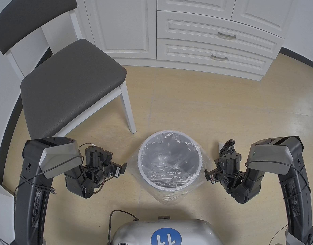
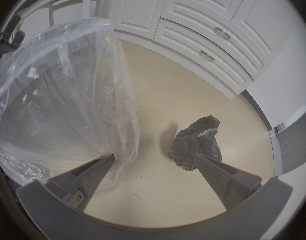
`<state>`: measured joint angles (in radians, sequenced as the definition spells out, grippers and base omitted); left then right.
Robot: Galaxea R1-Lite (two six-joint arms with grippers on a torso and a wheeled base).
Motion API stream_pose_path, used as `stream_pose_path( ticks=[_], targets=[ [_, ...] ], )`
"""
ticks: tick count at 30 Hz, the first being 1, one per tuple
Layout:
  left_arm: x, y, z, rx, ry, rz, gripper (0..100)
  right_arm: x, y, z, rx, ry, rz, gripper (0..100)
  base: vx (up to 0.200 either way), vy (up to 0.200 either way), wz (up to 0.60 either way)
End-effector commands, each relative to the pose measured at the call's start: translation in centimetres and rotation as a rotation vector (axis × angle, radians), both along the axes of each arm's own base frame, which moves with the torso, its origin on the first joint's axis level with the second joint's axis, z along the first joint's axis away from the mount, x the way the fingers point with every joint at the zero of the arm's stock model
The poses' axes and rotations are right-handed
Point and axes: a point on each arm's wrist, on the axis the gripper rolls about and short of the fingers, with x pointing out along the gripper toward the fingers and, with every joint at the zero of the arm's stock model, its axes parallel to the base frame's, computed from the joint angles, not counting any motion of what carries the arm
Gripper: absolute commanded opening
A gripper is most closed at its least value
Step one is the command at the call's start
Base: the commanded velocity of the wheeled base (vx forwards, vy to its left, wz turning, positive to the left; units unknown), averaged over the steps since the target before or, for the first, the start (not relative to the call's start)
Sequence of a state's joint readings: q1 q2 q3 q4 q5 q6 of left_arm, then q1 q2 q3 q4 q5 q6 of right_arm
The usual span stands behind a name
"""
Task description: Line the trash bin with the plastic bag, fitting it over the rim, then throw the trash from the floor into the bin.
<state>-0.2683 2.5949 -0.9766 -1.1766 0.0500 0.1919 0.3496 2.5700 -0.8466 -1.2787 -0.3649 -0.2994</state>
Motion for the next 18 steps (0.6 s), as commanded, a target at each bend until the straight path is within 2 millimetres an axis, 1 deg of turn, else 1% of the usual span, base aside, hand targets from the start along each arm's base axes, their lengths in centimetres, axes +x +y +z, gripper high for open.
stream_pose_path(
  ticks=[1, 4, 6, 8, 11, 12, 14, 15, 16, 17, 18],
  targets=[
    [0.2, 0.1, -0.4, 0.002, 0.003, 0.006, 100, 0.2, -0.1, -0.2, -0.001, -0.002, -0.007, 100, 0.0, 0.0, 0.0],
    [0.1, 0.2, -0.2, 0.001, 0.002, 0.005, 100, 0.0, -0.3, 0.1, -0.003, -0.002, -0.01, 100, 0.0, 0.0, 0.0],
    [-0.1, 0.1, 0.1, -0.001, -0.006, 0.002, 100, -0.6, -0.5, 1.2, -0.002, -0.004, -0.008, 100, 0.0, 0.0, 0.0],
    [-0.7, 0.0, 1.2, -0.008, -0.015, -0.009, 100, -1.7, -0.5, 3.0, 0.002, -0.012, 0.009, 100, 0.0, 0.0, 0.0],
    [-2.3, -0.3, 3.5, -0.024, -0.017, -0.053, 100, -3.6, -0.5, 6.1, 0.01, -0.038, 0.037, 100, 0.0, 0.0, 0.0],
    [-2.7, -0.4, 4.0, -0.03, -0.018, -0.067, 100, -4.0, -0.4, 6.7, 0.011, -0.045, 0.047, 100, 0.0, 0.0, 0.0],
    [-3.7, -0.5, 5.6, -0.055, -0.027, -0.107, 100, -5.2, -0.4, 8.2, 0.017, -0.058, 0.077, 100, 0.0, 0.0, 0.0],
    [-3.9, -0.5, 5.9, -0.057, -0.028, -0.113, 100, -5.3, -0.4, 8.5, 0.018, -0.062, 0.082, 100, 0.0, 0.0, 0.0],
    [-4.6, -0.3, 7.0, -0.073, -0.034, -0.144, 100, -6.1, -0.4, 9.5, 0.025, -0.074, 0.107, 100, 0.0, 0.0, 0.0],
    [-4.6, -0.3, 7.1, -0.075, -0.035, -0.147, 100, -6.2, -0.3, 9.6, 0.026, -0.077, 0.111, 100, 0.0, 0.0, 0.0],
    [-5.1, -0.2, 7.8, -0.086, -0.038, -0.169, 100, -6.7, -0.2, 10.3, 0.032, -0.087, 0.126, 100, 0.0, 0.0, 0.0]
  ],
)
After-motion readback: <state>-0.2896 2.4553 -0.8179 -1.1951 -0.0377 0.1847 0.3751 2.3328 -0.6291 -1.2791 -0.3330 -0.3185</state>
